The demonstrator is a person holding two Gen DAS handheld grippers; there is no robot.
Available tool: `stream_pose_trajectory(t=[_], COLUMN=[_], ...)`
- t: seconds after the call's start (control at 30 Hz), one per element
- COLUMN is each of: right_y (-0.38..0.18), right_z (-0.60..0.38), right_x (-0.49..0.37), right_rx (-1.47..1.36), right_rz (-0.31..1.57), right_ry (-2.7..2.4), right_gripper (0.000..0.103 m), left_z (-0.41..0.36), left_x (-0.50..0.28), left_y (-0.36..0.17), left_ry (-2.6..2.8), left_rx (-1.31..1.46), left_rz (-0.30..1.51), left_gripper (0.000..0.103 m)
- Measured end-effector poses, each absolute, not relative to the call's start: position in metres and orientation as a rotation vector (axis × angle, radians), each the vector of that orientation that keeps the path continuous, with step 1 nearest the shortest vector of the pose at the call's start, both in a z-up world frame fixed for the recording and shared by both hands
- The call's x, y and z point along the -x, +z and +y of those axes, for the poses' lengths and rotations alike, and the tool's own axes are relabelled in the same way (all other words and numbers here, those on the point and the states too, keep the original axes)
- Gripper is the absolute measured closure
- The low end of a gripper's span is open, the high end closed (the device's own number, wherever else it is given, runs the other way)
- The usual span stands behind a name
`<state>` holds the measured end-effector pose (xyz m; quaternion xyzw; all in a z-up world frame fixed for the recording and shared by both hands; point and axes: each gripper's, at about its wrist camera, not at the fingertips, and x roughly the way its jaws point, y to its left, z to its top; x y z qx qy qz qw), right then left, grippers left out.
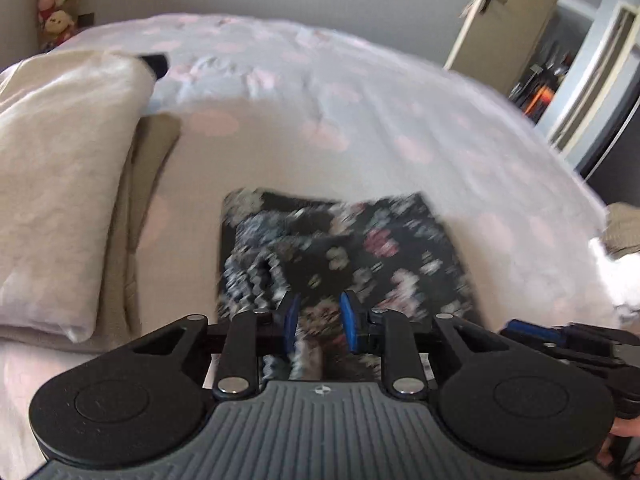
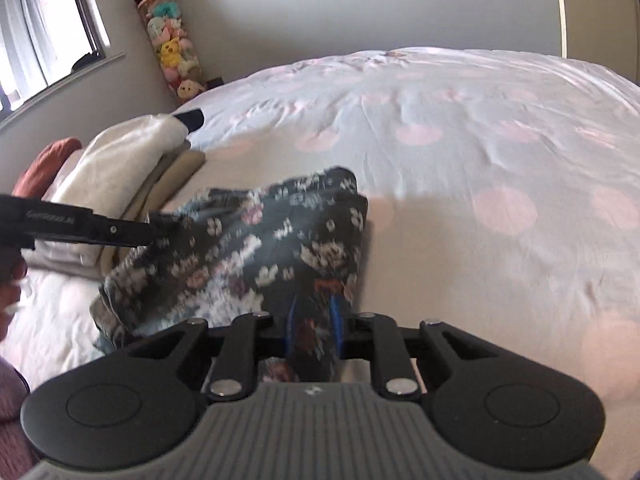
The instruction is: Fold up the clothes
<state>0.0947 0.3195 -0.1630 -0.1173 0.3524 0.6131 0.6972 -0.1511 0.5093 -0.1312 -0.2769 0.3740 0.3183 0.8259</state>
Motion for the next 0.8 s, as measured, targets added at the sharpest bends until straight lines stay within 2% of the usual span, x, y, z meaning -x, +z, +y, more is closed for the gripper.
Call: stream_pose_trajectory(t=[0.17, 0.37, 0.5, 0.7, 0.8], right_y=[-0.183, -0.194, -0.184, -0.152, -0.149], right_z=[0.325, 0.338, 0.326, 0.328, 0.353], right_x=[-0.092, -0.082, -0.091, -0.100, -0.108], right_rx=[0.326, 0.434, 0.341, 0.260, 0.262], right_rz=[0.810, 0.777, 0.784, 0.690, 0.672], right_ry=[1.366, 1.366, 1.369, 1.368, 1.366], right_gripper=[0.082, 0.082, 0.082, 0.083, 0.089], left_z=[0.510, 0.507, 0.499, 0.498, 0.512], left_x=[0.139, 0.125, 0.136, 0.146, 0.131], left_y=[-0.149, -0.159, -0.141, -0.116, -0.119], left_ry=[0.696, 0.731, 0.735, 0.751, 0.733], left_rx=[0.552, 0.449, 0.427, 0.398, 0.398], left_rz=[0.903, 0.988, 0.907, 0.754, 0.738], left_gripper=[0.095, 0.096, 0.095, 0.094, 0.094])
